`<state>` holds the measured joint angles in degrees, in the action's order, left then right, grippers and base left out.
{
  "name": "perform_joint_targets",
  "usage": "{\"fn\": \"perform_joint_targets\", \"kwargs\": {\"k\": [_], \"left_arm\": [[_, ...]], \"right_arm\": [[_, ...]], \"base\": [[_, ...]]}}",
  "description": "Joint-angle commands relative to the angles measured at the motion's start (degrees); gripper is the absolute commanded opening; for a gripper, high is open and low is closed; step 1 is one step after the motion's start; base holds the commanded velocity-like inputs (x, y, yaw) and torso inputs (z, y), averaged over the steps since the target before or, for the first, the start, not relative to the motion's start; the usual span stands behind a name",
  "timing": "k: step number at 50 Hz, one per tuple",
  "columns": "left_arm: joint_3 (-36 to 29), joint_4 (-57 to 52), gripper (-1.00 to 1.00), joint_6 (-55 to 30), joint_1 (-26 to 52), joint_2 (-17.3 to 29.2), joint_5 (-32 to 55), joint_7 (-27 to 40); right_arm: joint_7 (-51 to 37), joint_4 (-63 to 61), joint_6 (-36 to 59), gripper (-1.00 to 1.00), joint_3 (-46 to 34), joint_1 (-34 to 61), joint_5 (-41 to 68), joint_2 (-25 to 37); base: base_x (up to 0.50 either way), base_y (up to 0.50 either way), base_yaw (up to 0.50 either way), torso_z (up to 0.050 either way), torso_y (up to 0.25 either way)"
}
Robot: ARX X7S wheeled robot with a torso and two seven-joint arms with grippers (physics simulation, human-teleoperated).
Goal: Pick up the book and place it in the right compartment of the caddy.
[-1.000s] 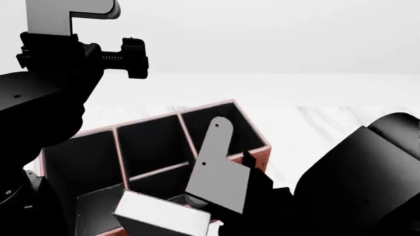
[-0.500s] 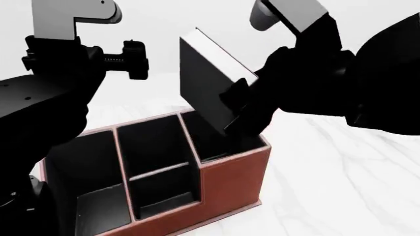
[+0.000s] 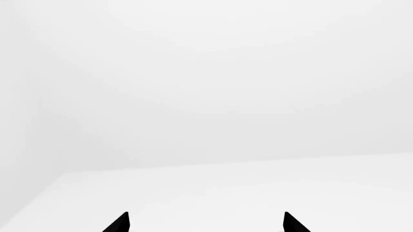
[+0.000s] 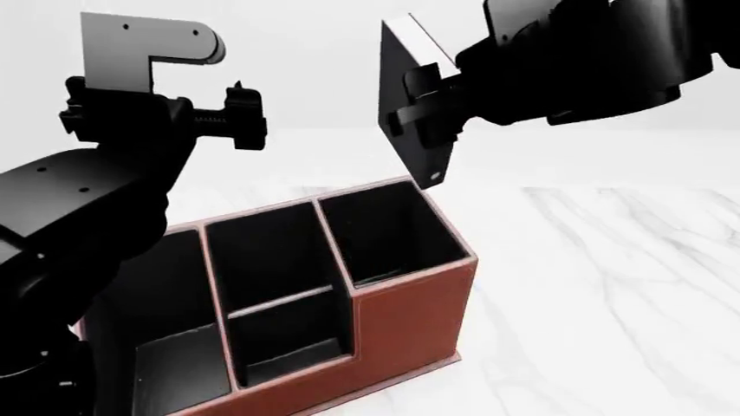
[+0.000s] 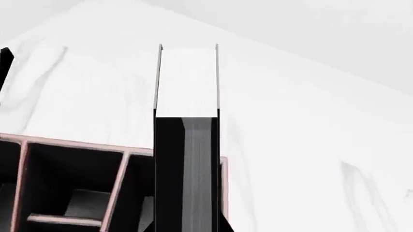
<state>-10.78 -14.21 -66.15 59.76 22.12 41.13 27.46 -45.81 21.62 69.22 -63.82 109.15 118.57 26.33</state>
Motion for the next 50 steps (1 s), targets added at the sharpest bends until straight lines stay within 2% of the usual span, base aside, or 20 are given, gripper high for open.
{"fn": "perform_joint_targets", "kwargs": {"k": [1, 24, 32, 50], "left_arm": [[-0.7, 0.1, 1.0, 1.1, -0.4, 0.3, -0.3, -0.2], [-0.9, 0.2, 1.0, 1.5, -0.4, 0.5, 0.1, -0.1], [-0.9, 0.2, 1.0, 1.6, -0.4, 0.6, 0.2, 0.0], [-1.1, 0.3, 1.0, 1.4, -0.3, 0.7, 0.5, 0.4]], "right_arm": [[2.3, 8.2, 0.0, -1.0, -2.5, -0.4, -5.5, -5.3], [4.4, 11.2, 0.7, -1.0, -3.8, -0.6, -6.2, -6.4], [2.2, 8.3, 0.6, -1.0, -3.0, -1.6, -3.1, -6.1], [1.8, 6.1, -0.2, -1.0, -4.2, -5.1, -3.5, -6.2]], "base": [[0.0, 0.0, 0.0, 0.0, 0.0], [0.0, 0.0, 0.0, 0.0, 0.001], [0.0, 0.0, 0.0, 0.0, 0.001], [0.0, 0.0, 0.0, 0.0, 0.001]]}}
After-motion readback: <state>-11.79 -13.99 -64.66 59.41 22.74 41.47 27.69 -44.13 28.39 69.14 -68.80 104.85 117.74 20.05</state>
